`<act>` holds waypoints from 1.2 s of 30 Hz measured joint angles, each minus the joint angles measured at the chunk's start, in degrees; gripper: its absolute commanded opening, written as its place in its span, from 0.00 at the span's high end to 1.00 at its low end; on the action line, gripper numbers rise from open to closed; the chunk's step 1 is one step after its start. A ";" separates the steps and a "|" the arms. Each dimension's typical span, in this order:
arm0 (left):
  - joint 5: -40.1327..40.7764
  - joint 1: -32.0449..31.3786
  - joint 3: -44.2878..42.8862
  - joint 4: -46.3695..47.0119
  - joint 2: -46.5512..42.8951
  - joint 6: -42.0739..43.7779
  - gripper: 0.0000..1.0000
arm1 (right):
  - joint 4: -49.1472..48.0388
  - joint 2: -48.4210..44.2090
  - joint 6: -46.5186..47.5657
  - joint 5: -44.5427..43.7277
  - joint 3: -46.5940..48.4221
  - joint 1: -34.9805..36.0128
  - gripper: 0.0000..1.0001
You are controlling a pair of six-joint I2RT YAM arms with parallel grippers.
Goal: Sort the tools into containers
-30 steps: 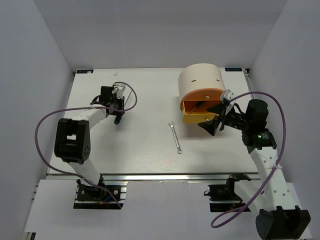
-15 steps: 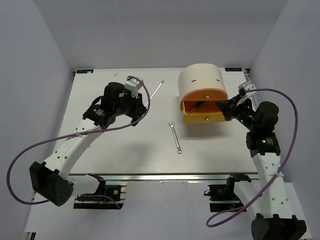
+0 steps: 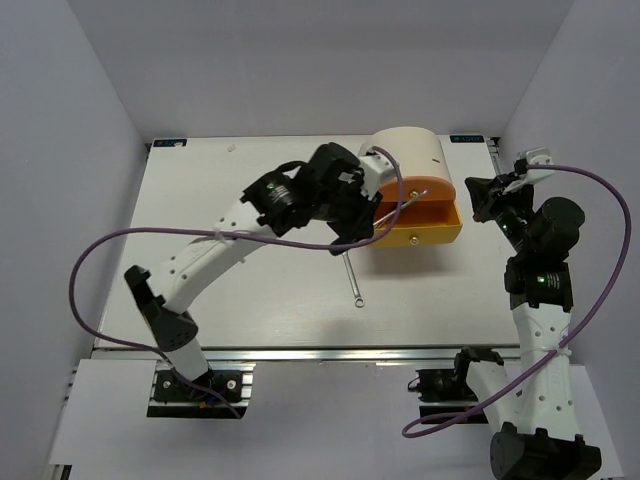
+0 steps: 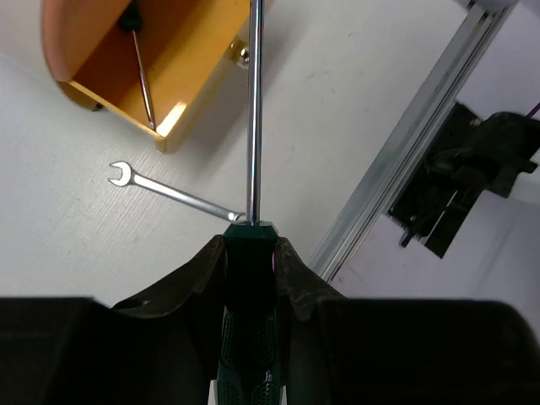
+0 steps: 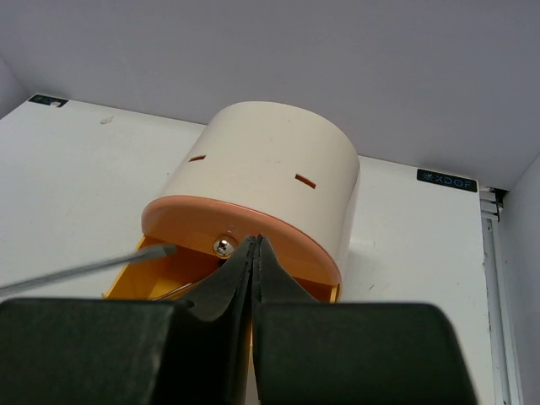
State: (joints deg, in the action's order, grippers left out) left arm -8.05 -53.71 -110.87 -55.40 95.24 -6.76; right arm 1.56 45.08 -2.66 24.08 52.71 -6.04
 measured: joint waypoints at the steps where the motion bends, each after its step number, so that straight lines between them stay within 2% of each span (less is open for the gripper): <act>1: 0.17 -0.39 -1.53 -1.42 2.14 0.55 1.00 | 0.00 -0.09 0.00 -0.20 0.00 -0.04 1.00; 7: 1.44 -0.61 -13.97 -9.38 15.93 4.94 1.00 | 0.11 -0.79 0.02 -1.16 -0.09 -0.24 1.00; 11: 2.10 -0.46 -18.49 -10.58 20.81 7.85 1.00 | 0.63 -1.22 -0.02 -1.49 -0.13 -0.33 1.00; 25: 6.47 -0.46 -22.38 -9.49 27.19 15.13 1.00 | 1.79 -2.32 -0.87 -1.66 -3.08 -0.39 1.00; 36: 10.45 -0.79 -23.15 -5.11 29.70 18.75 1.00 | 1.62 -3.50 -2.05 -1.66 -5.68 -0.70 1.00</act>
State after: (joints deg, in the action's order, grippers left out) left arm 2.39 -54.50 -134.02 -60.51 124.95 11.99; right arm 3.18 41.58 -4.71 22.41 47.03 -6.74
